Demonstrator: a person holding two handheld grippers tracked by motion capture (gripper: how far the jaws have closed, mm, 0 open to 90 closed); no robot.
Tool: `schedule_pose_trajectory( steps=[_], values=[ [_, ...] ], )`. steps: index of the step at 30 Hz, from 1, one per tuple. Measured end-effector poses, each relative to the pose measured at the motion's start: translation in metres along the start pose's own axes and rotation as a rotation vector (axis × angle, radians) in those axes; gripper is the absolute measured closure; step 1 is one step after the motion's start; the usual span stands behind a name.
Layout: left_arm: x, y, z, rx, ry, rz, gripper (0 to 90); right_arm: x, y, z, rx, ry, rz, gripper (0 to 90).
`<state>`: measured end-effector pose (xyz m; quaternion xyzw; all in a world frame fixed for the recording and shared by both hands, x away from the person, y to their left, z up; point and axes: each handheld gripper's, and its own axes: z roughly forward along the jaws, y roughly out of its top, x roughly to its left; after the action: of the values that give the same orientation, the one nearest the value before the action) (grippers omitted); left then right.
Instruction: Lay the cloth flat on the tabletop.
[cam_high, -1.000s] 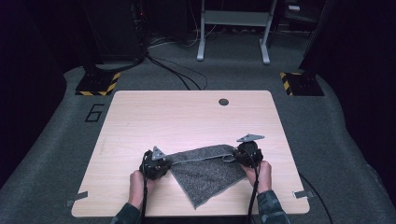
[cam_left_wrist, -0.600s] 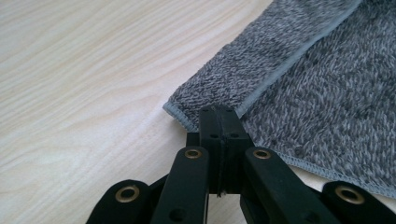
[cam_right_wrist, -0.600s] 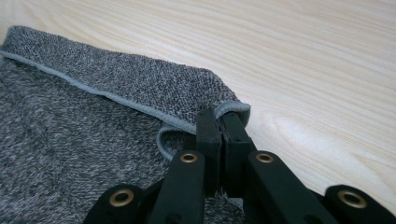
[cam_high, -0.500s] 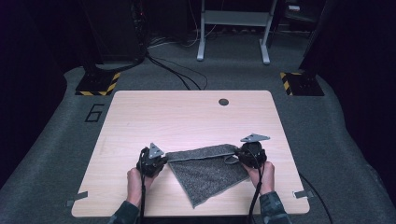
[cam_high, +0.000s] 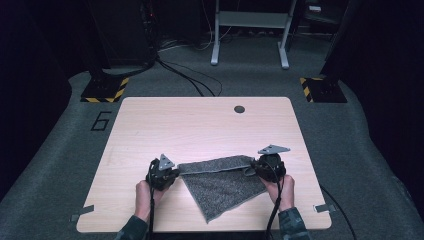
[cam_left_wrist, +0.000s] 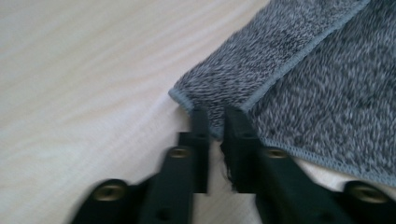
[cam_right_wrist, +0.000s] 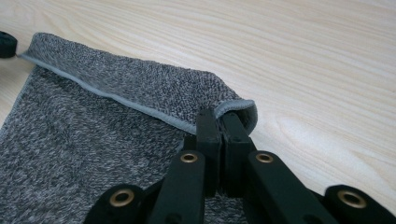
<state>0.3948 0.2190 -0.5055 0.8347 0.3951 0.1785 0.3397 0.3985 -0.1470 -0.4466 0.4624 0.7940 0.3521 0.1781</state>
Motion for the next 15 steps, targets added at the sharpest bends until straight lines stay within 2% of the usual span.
schedule_pose_trajectory(
  steps=[1, 2, 3, 5, 6, 8, 10, 12, 15],
  values=[
    [0.0, -0.001, 0.001, 0.014, 0.002, -0.001, 71.4, -0.001, 0.0, 0.001, 0.002, 0.001, -0.008, 88.1],
    [0.0, -0.001, 0.003, 0.005, 0.004, -0.022, 61.7, -0.001, -0.001, 0.001, 0.002, 0.002, -0.006, 88.1],
    [0.001, 0.0, 0.003, 0.009, 0.007, -0.021, 55.4, -0.001, -0.001, 0.002, -0.002, 0.005, -0.014, 88.1],
    [0.003, 0.002, 0.007, 0.001, 0.001, -0.048, 45.8, 0.0, -0.001, 0.002, 0.006, 0.008, -0.006, 88.1],
    [0.003, 0.003, 0.009, 0.002, 0.01, -0.059, 43.8, 0.001, -0.002, 0.003, 0.009, 0.008, -0.002, 88.1],
    [0.004, 0.005, 0.011, 0.008, 0.009, -0.062, 45.9, 0.002, -0.002, 0.004, 0.006, 0.01, -0.006, 88.1],
    [0.004, 0.007, 0.017, 0.032, 0.004, -0.042, 49.9, 0.003, -0.003, 0.005, 0.015, 0.012, -0.004, 88.1],
    [0.002, 0.006, 0.02, 0.034, 0.002, -0.055, 56.9, 0.005, -0.003, 0.005, 0.015, 0.011, 0.014, 88.1],
    [0.001, 0.007, 0.02, 0.027, -0.009, -0.053, 69.8, 0.004, -0.003, 0.005, 0.014, 0.008, 0.007, 88.1]
  ],
)
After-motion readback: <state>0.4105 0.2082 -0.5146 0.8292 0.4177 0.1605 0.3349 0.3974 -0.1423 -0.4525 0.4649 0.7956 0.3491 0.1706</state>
